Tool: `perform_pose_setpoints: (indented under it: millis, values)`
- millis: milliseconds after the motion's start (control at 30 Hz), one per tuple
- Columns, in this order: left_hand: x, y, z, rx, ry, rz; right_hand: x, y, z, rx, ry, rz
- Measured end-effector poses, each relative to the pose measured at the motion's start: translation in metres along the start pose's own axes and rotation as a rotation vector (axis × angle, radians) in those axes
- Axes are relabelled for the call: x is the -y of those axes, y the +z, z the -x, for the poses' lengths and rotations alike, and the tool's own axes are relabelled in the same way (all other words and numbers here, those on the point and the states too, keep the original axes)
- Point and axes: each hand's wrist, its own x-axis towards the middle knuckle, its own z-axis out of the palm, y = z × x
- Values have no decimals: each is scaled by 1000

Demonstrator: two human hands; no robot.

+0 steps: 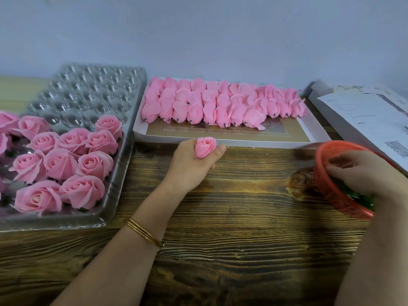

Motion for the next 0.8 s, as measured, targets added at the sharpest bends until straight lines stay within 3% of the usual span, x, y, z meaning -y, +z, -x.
perform_pose_setpoints:
  millis: [567, 800]
  values:
    - [1, 0, 0, 6, 3, 19, 6, 3, 8, -313, -7, -214]
    - [1, 0, -1, -3, 7, 23, 4, 1, 9, -368, 96, -348]
